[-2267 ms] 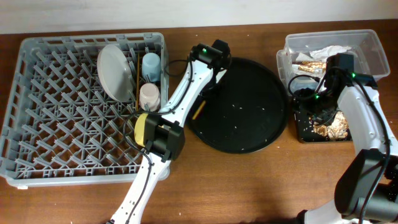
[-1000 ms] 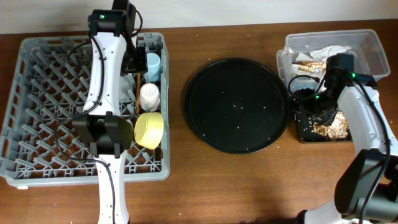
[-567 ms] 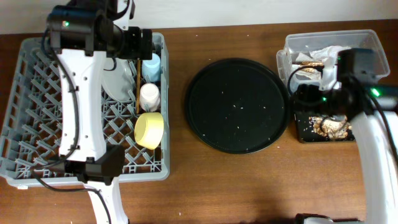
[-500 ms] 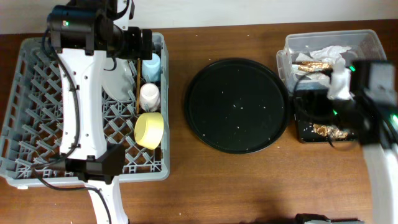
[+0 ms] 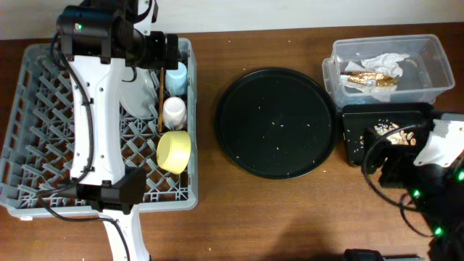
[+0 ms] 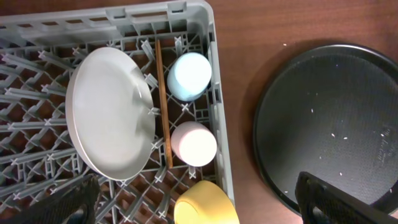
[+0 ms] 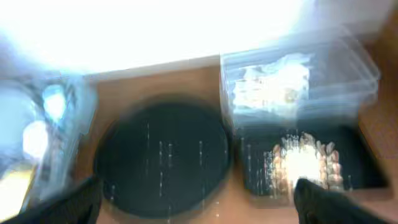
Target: Sort waste into correct bins and load items into the dishwasher rack
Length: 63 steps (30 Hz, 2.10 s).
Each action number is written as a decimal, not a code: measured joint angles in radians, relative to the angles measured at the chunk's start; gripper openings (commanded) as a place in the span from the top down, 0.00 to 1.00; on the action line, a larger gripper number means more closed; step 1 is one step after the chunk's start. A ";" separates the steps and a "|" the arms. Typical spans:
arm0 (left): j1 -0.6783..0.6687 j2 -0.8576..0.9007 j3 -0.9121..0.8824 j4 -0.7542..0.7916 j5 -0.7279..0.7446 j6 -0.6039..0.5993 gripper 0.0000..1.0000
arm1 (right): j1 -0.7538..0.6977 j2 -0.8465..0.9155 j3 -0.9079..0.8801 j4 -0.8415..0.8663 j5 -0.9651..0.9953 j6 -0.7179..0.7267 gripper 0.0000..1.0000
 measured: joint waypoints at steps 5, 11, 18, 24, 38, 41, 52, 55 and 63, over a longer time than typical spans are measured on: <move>0.000 0.000 -0.001 -0.002 0.000 0.000 0.01 | 0.006 -0.363 -0.571 0.566 0.001 0.000 0.02; 0.000 0.000 -0.002 -0.002 0.000 0.000 0.01 | 0.072 -0.732 -1.198 1.009 0.011 0.000 0.02; 0.000 0.000 -0.002 -0.001 0.000 0.001 0.01 | 0.107 -0.748 -1.316 0.969 0.046 0.000 0.02; 0.000 0.000 -0.002 -0.001 0.000 0.001 0.01 | 0.108 -0.748 -1.316 0.969 0.045 0.001 0.02; 0.000 0.000 -0.002 0.034 -0.053 0.001 0.01 | 0.108 -0.748 -1.316 0.969 0.045 0.000 0.02; 0.000 -0.055 -0.096 0.315 -0.057 0.001 0.01 | 0.108 -0.748 -1.316 0.969 0.045 0.001 0.02; 0.083 -1.158 -1.774 1.524 -0.002 0.173 0.00 | 0.109 -0.747 -1.316 0.969 0.045 0.000 0.02; 0.093 -1.347 -2.184 1.754 0.006 0.209 0.01 | 0.109 -0.747 -1.316 0.969 0.045 0.001 0.02; 0.154 -1.879 -2.649 1.789 0.008 0.282 0.01 | 0.109 -0.747 -1.316 0.969 0.045 0.000 0.02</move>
